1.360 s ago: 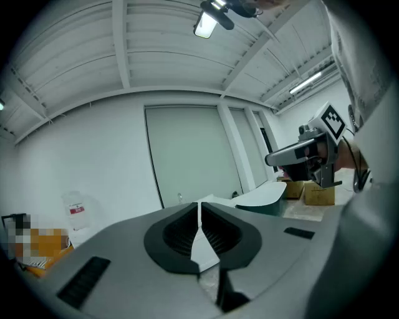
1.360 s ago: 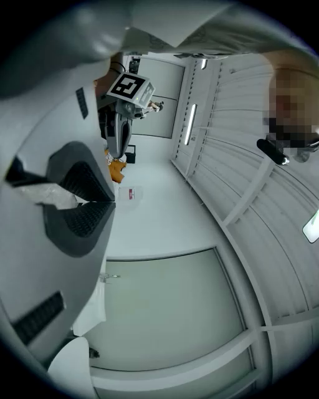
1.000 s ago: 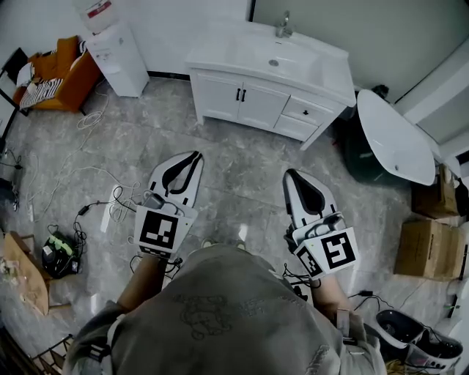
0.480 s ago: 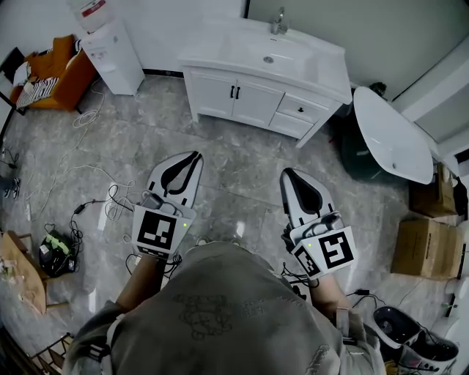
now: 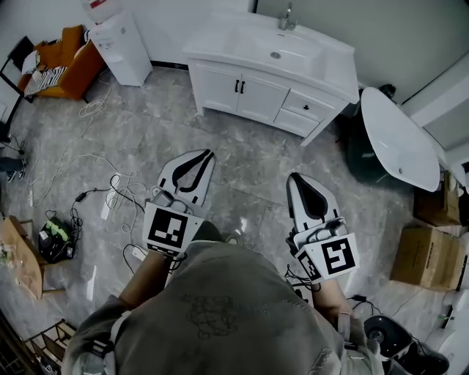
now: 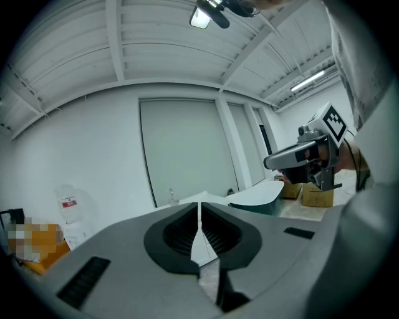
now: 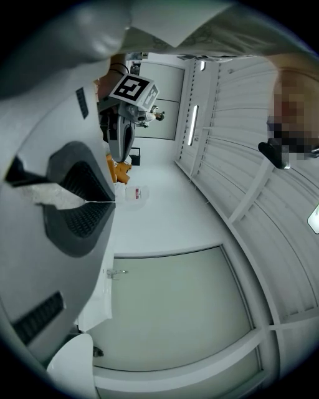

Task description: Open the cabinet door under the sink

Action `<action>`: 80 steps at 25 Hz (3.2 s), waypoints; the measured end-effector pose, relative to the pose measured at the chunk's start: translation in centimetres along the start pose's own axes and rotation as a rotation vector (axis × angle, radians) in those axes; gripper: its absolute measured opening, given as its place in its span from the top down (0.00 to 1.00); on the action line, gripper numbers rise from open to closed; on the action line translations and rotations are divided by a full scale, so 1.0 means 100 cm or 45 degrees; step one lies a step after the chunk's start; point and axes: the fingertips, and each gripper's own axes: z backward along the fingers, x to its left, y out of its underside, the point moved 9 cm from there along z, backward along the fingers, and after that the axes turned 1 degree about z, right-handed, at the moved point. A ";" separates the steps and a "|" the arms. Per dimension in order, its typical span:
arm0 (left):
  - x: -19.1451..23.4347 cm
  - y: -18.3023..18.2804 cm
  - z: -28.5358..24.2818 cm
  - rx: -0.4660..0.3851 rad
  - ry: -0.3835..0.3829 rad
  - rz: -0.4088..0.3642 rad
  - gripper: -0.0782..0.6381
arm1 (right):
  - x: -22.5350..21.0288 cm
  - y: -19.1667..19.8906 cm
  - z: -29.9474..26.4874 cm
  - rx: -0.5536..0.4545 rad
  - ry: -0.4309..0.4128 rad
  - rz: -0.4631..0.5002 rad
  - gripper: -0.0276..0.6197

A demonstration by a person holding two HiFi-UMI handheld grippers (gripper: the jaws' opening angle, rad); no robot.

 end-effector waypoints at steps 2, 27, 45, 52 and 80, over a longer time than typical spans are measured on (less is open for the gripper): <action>-0.005 0.003 -0.002 0.021 0.003 0.002 0.85 | -0.003 0.005 0.002 0.012 -0.006 -0.005 0.91; 0.030 0.040 -0.063 0.012 0.098 0.002 0.85 | -0.023 0.033 -0.062 0.044 -0.007 -0.019 0.91; 0.148 0.057 -0.152 0.083 0.167 0.029 0.85 | -0.067 0.014 -0.213 0.115 0.008 -0.034 0.91; 0.203 0.067 -0.195 0.092 0.213 0.016 0.85 | -0.087 0.005 -0.283 0.174 0.021 0.014 0.91; 0.270 0.122 -0.330 0.070 0.319 0.098 0.85 | -0.162 0.043 -0.408 0.300 0.158 -0.061 0.91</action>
